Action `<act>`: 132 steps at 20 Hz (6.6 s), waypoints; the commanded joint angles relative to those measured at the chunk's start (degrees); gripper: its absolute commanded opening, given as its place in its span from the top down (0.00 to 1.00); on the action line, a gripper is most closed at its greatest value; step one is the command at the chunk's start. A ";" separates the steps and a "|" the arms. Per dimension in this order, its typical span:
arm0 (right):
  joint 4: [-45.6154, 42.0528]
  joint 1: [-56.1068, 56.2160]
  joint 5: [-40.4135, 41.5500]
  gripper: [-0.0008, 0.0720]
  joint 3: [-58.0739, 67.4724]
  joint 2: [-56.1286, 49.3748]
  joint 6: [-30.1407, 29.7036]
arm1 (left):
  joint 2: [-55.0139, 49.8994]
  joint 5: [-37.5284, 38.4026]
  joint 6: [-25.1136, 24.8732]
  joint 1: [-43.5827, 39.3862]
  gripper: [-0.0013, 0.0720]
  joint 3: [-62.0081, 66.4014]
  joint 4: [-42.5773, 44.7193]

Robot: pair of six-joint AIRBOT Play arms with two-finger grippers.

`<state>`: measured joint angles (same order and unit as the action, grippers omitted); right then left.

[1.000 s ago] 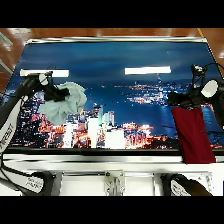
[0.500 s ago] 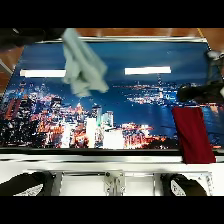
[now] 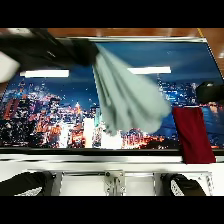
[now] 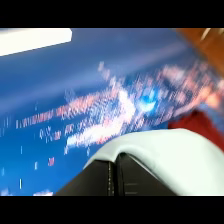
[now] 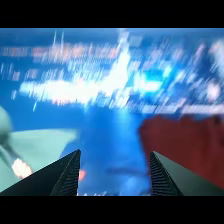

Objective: Fold the shirts.

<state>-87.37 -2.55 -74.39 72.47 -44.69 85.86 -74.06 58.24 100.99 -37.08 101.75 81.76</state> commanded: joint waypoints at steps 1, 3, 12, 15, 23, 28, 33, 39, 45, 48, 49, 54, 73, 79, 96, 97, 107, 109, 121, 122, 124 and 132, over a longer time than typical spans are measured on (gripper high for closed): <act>8.70 0.02 -2.91 0.21 -6.73 -2.78 -0.76 | -5.03 3.37 1.33 -1.57 0.93 -13.09 -0.61; 14.25 0.04 0.52 0.21 -13.60 -5.49 -1.68 | -8.76 2.14 1.33 -1.44 0.93 -19.34 -5.05; 23.63 -1.36 8.57 0.08 -19.98 -18.27 -9.11 | -13.03 16.41 -5.99 13.03 0.07 -17.94 -14.23; 25.20 -4.79 2.89 0.08 -19.98 -22.32 -11.15 | -10.84 23.50 -7.56 21.59 0.07 -20.04 -14.27; 29.66 -1.79 -3.10 0.08 -19.98 -35.58 -14.93 | -9.09 16.79 -10.36 21.94 0.07 -41.88 -24.13; 34.07 1.70 -1.64 0.08 -19.98 -39.26 -15.98 | -9.18 8.72 -10.34 18.36 0.04 -47.45 -25.86; 37.24 5.35 0.90 0.08 -19.98 -42.01 -16.15 | -11.06 0.74 -10.29 17.53 0.05 -48.19 -30.40; 44.98 11.58 3.93 0.08 -19.98 -46.47 -16.26 | -11.65 -4.04 -8.37 17.42 0.59 -48.19 -30.38; 47.63 15.43 5.99 0.67 -19.98 -49.48 -15.58 | -11.15 -4.35 -10.51 17.53 0.93 -48.02 -29.88; 48.04 15.28 7.37 0.91 -19.96 -49.40 -15.65 | -8.87 -4.31 -10.32 18.18 0.93 -48.02 -27.21; 48.00 15.06 6.88 0.91 -19.96 -48.92 -16.09 | -7.39 -4.28 -10.29 18.73 0.93 -48.02 -26.62; 47.84 8.87 1.27 0.91 -16.28 -36.52 -20.13 | 5.90 -2.19 -10.91 21.07 0.94 -44.11 -15.28; 19.21 -12.94 1.09 0.91 14.36 4.74 -13.62 | 32.48 16.59 -1.25 21.11 0.93 -9.57 17.29; 19.50 -12.94 -1.55 0.91 1.64 4.72 -13.44 | 32.33 14.53 1.16 21.05 0.93 -26.23 17.07; 28.44 -12.94 13.18 0.91 29.83 0.59 -15.34 | 37.24 8.92 4.15 19.19 0.93 -10.40 5.53; 28.44 -12.94 11.74 0.91 31.52 0.85 -13.92 | 38.03 12.09 4.31 19.19 0.93 -10.58 4.76; 26.99 -12.92 -18.64 0.91 30.27 -7.17 -6.60 | 39.19 33.73 8.02 19.21 0.93 -35.91 0.46; 27.21 -12.87 -14.03 0.91 26.01 -12.98 -6.58 | 38.16 25.42 8.00 19.43 0.93 -43.47 0.52; 27.71 8.94 34.80 0.89 22.64 -53.70 -3.52 | 8.50 -4.70 7.56 34.77 0.93 -48.68 -5.07; 28.15 9.70 33.62 0.89 22.64 -54.97 -3.28 | 6.47 -4.96 7.52 34.34 0.93 -48.68 -5.90; 28.59 11.19 31.98 0.87 22.64 -56.41 -3.30 | 3.32 -5.40 7.54 33.83 0.80 -48.65 -8.02; 7.17 2.34 1.88 0.20 22.60 -44.89 -10.95 | 4.35 18.58 -10.75 47.58 0.18 -41.22 -9.33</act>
<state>-65.71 3.95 -55.92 95.31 -93.65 77.34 -70.39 64.97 100.49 4.64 58.24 73.03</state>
